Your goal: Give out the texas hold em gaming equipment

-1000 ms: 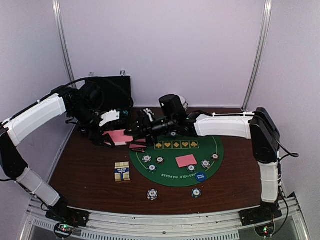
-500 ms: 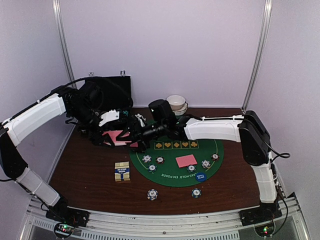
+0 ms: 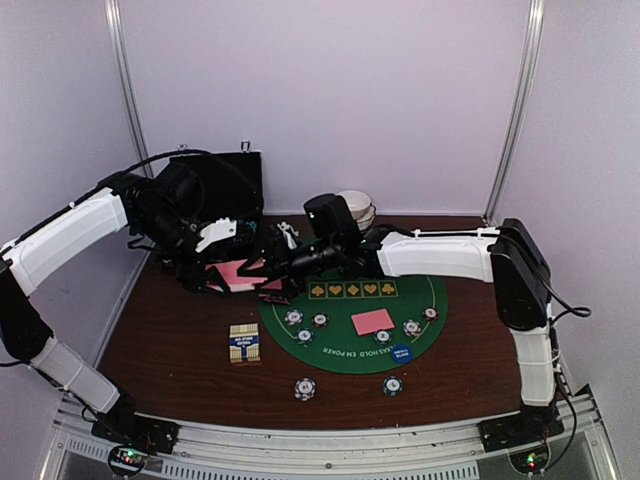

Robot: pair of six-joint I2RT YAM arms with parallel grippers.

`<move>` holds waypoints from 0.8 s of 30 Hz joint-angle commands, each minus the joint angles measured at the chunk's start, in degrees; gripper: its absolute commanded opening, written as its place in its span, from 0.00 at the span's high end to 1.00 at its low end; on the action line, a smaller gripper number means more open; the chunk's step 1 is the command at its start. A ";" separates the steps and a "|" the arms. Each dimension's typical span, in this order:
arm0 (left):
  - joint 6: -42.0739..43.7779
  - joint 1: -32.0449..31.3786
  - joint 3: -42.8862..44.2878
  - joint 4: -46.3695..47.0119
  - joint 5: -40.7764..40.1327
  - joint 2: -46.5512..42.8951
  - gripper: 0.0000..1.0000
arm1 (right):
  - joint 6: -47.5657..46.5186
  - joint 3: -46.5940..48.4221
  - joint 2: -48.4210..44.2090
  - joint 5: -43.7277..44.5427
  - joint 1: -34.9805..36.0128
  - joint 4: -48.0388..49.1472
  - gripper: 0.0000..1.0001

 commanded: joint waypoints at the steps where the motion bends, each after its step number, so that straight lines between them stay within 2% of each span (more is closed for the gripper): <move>1: -1.45 0.04 -0.09 1.76 4.40 -1.31 1.00 | 5.62 1.49 0.20 -0.39 0.47 6.66 0.36; 5: -1.41 0.04 -0.30 1.95 4.56 -1.31 1.00 | 10.27 1.20 1.54 -0.54 1.00 12.30 0.42; 14: -1.22 0.04 -1.01 3.63 2.83 -1.02 1.00 | 14.60 2.50 4.31 -1.29 2.10 15.61 0.70; 20: -1.52 0.04 -0.96 4.22 2.71 -0.42 1.00 | 15.74 4.51 5.76 -0.77 2.75 16.26 0.71; 24: -1.71 -0.05 -0.79 4.44 2.94 -0.27 1.00 | 16.36 5.60 6.77 -0.42 3.01 16.57 0.68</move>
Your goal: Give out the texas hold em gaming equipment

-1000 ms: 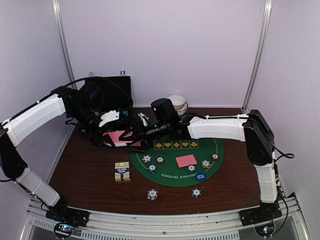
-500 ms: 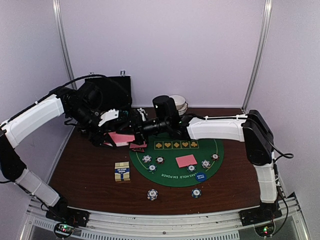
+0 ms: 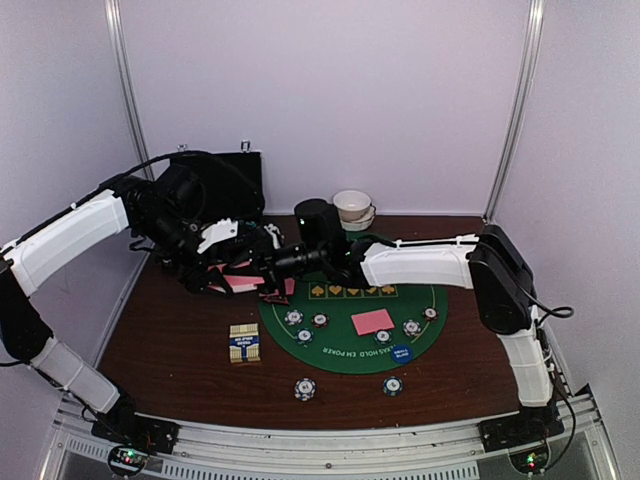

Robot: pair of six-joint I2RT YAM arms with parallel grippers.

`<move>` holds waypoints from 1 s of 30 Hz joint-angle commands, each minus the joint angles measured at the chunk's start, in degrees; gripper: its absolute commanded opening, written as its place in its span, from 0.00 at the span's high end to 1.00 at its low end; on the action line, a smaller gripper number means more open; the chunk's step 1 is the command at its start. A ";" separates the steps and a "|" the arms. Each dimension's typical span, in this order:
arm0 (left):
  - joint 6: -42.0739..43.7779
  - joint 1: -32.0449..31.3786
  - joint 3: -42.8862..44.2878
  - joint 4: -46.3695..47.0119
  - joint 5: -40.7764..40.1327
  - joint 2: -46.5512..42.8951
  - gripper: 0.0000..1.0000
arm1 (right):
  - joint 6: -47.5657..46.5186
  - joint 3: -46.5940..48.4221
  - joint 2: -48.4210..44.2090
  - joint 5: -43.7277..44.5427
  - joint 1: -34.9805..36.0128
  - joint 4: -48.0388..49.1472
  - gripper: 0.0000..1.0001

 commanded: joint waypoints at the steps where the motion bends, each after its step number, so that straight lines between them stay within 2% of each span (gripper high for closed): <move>1: -0.83 -0.05 0.26 3.20 1.66 -0.13 1.00 | 1.09 2.89 1.56 0.46 0.83 2.58 0.66; 5: -0.94 -0.18 0.39 3.30 1.73 0.25 1.00 | 1.33 4.14 2.51 0.75 1.26 2.60 0.61; 14: 0.31 -0.73 0.47 3.30 0.56 0.35 1.00 | 1.40 6.06 3.54 0.07 1.31 1.54 0.58; 21: 0.73 -0.82 0.24 3.32 2.15 -0.03 1.00 | 3.07 6.70 4.13 -1.80 1.38 3.94 0.47; 25: 1.35 -0.82 -0.40 3.10 1.23 -0.45 1.00 | 5.13 2.72 1.57 -2.94 0.14 8.84 0.47; 30: 2.52 -0.84 -1.44 3.09 0.02 -1.46 1.00 | 3.15 -2.81 -2.72 -4.40 -1.86 8.20 0.51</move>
